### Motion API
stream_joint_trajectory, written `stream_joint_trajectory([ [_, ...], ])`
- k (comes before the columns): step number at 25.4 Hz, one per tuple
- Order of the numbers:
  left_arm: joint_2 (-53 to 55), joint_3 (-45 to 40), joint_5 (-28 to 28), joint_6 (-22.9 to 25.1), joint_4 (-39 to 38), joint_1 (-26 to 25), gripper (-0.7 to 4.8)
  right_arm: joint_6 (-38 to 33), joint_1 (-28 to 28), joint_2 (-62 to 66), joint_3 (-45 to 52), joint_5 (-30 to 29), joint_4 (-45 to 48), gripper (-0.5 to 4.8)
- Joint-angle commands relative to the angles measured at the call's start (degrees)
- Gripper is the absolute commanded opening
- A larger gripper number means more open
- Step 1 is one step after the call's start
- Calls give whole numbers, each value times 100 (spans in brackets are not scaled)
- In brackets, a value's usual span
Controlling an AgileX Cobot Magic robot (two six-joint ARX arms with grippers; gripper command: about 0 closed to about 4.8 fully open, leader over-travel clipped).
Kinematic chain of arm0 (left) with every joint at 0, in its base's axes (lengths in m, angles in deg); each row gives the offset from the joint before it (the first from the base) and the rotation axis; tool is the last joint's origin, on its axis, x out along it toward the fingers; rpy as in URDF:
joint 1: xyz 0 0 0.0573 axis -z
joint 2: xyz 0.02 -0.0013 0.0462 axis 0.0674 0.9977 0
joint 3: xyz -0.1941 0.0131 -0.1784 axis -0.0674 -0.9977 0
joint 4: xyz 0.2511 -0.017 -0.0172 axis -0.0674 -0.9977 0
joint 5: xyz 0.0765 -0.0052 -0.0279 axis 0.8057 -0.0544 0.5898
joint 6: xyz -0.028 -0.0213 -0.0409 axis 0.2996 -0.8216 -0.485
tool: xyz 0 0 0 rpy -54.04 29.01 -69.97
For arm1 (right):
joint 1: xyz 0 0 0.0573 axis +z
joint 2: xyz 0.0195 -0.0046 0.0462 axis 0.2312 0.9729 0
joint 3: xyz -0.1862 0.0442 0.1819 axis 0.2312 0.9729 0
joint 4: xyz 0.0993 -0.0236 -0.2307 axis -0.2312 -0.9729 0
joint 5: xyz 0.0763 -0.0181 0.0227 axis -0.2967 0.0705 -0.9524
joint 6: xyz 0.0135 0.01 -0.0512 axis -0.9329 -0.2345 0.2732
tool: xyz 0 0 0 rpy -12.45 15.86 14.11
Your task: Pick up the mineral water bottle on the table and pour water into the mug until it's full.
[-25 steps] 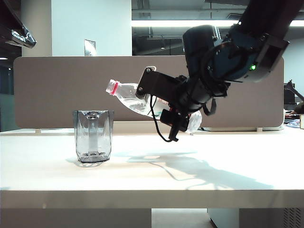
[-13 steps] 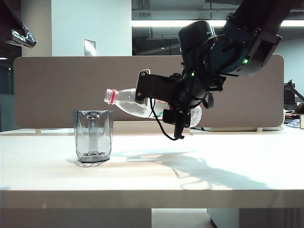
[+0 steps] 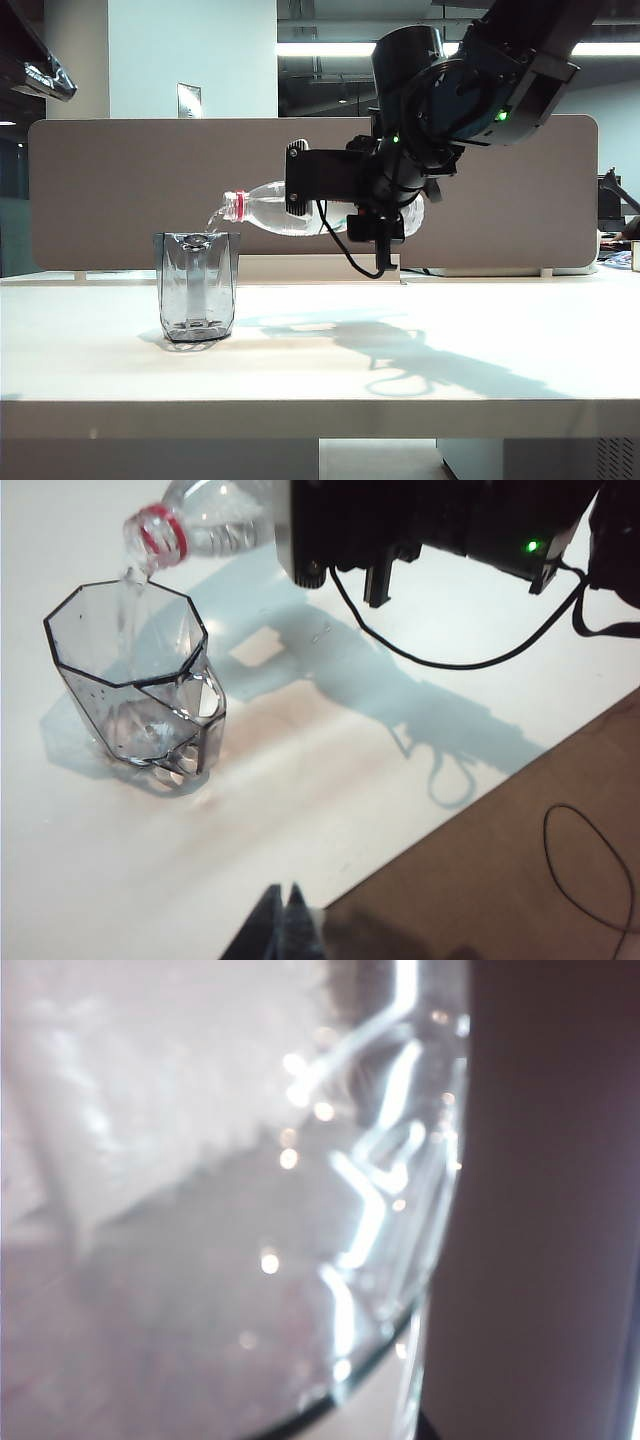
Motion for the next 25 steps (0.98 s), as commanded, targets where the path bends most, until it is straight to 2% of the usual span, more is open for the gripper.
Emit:
stream_joint_trajectory([
  [1,-9,17,-26,20,72,4,-2,339,13,-96,-74,46,417,221],
  [12,-11,17,-26,20,72,4,-2,850,13,-96,-74,129,509,220],
  [25,-11,17,-26,20,72,4,-2,979,31,-107,-74,131,645,220],
])
